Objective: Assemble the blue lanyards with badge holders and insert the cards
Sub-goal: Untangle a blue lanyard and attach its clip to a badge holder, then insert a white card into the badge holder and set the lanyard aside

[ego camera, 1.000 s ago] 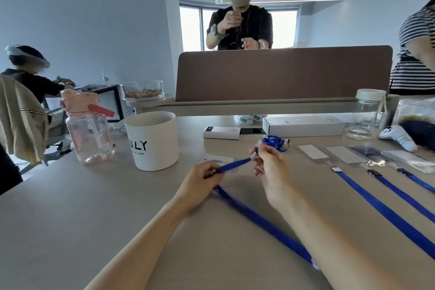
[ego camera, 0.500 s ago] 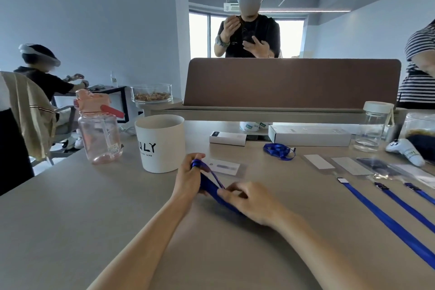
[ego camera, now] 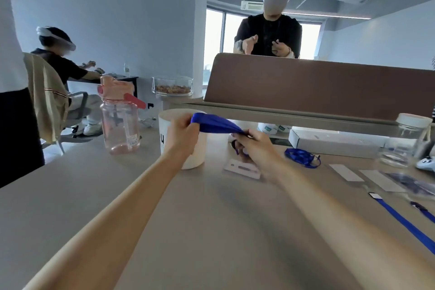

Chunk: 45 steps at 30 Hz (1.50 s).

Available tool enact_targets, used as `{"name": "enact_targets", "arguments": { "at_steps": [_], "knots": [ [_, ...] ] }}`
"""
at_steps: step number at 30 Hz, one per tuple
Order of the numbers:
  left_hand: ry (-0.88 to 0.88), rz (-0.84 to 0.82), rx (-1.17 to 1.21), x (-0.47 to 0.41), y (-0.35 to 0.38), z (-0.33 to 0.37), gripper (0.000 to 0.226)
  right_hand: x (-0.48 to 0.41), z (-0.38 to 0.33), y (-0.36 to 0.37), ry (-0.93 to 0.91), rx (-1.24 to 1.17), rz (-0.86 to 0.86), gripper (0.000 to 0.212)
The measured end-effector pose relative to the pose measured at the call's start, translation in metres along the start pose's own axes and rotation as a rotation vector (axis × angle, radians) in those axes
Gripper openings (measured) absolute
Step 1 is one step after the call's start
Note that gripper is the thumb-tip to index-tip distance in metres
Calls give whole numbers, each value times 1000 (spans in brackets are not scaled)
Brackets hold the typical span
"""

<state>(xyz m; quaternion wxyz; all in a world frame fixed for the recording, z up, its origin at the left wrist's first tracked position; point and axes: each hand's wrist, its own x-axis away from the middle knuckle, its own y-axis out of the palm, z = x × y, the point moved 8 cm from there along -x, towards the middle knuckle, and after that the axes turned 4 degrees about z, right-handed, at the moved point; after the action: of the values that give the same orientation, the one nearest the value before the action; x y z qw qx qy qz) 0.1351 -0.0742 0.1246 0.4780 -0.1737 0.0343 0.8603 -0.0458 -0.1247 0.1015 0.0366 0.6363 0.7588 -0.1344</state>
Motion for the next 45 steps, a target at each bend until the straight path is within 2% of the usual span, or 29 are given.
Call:
{"name": "enact_targets", "arguments": {
  "at_steps": [3, 6, 9, 13, 15, 17, 19, 21, 22, 25, 28, 31, 35, 39, 43, 45],
  "knots": [
    [32, 11, -25, -37, -31, 27, 27, -43, -41, 39, -71, -119, -63, 16],
    [6, 8, -9, -66, -53, 38, 15, -83, -65, 71, -171, 48, -35, 24],
    [-24, -20, -95, -83, -62, 30, 21, -108, -74, 97, -274, 307, 10, 25],
    [-19, 19, -161, -96, -71, 22, 25, -120, -80, 121, -301, 328, -32, 38],
    [-4, 9, -263, -101, -71, 20, 26, -123, -79, 132, -287, 369, -92, 27],
    [-4, -59, -442, -105, -66, 13, 33, -124, -75, 140, -286, 558, -174, 10],
    [-36, -176, -597, -103, -55, 5, 50, -121, -73, 135, -273, 702, -223, 29],
    [-55, -251, -683, -99, -44, 2, 59, -116, -76, 115, -278, 690, -209, 42],
    [-56, -257, -704, -97, -37, 2, 60, -111, -78, 100, -272, 668, -184, 42],
    [45, -179, -793, -86, -12, 12, 52, -99, -69, 49, -248, 596, -76, 26],
    [260, -134, -844, -53, 35, 30, 39, -74, -42, -8, -224, 562, 40, 19],
    [340, -258, -720, -7, 97, 29, 38, -44, 6, -66, -165, 589, 139, 22],
    [288, -434, -618, 38, 176, -10, 37, -8, 76, -139, -63, 618, 250, 21],
    [287, -559, -584, 70, 239, -42, 38, 5, 110, -193, -53, 880, 319, 17],
    [382, -583, -533, 77, 286, -48, 37, -6, 132, -206, 34, 1091, 190, 54],
    [413, -571, -520, 71, 303, -48, 36, -16, 140, -204, 77, 1148, 121, 60]
  ]
}}
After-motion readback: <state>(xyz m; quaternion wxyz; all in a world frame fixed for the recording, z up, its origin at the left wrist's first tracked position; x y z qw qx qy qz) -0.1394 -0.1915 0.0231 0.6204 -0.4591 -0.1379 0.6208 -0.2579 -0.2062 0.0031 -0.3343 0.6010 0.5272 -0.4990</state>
